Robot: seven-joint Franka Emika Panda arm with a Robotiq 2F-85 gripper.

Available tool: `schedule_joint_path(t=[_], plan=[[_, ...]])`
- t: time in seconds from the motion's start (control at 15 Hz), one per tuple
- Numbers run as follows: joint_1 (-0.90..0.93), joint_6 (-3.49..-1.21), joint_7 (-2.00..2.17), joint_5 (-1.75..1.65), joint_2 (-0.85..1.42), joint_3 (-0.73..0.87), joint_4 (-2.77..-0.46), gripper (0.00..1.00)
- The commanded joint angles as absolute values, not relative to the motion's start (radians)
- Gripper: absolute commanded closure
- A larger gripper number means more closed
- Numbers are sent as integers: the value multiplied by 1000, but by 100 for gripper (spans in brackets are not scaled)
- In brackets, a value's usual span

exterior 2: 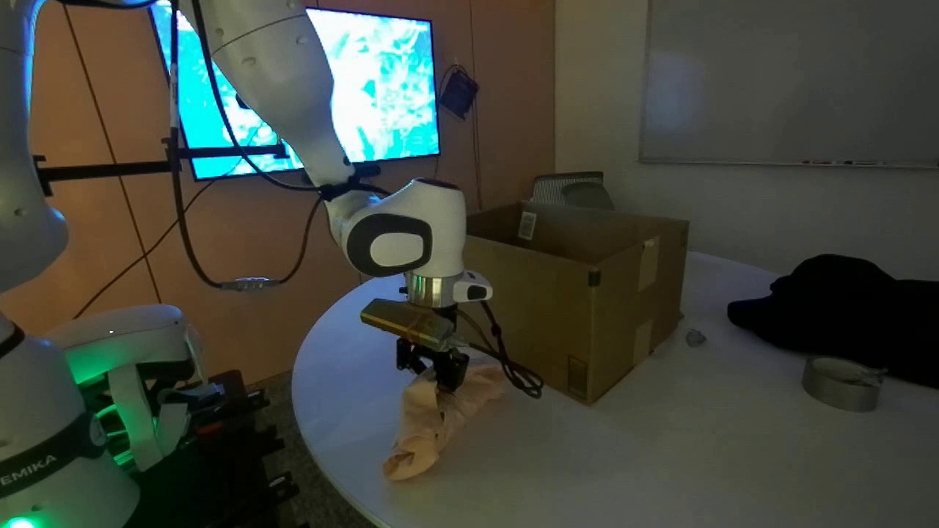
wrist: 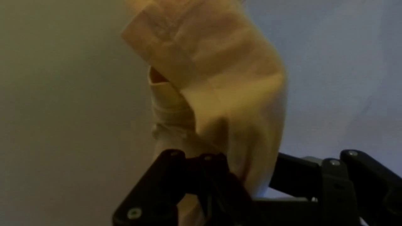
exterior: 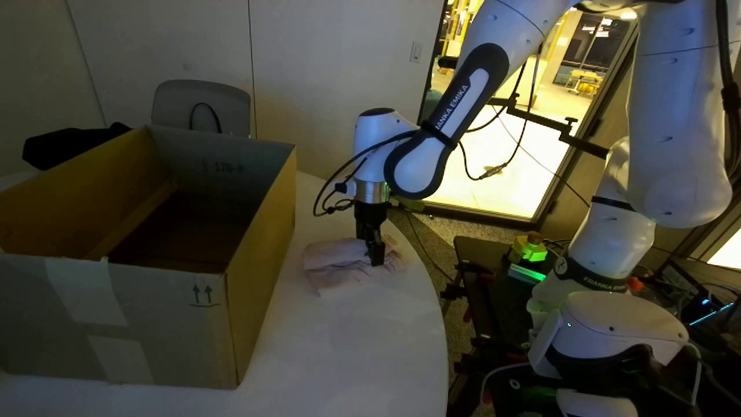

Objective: Put the marker on the towel, fold the towel then put it in the box

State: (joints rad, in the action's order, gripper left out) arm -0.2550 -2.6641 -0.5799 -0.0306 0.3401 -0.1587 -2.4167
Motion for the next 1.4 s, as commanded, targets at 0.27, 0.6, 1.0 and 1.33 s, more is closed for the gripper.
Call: schedule_joint_path(t=[0.27,0.6,1.0,1.33], plan=[[-194,-2700,-616,27,283,-194,-2536,55],[-161,-2767,-579,53,234,-215,-2620,17],[-123,-2836,-544,26,177,-195,-2672,0],[-96,-2880,-526,-40,211,-150,-2636,0]])
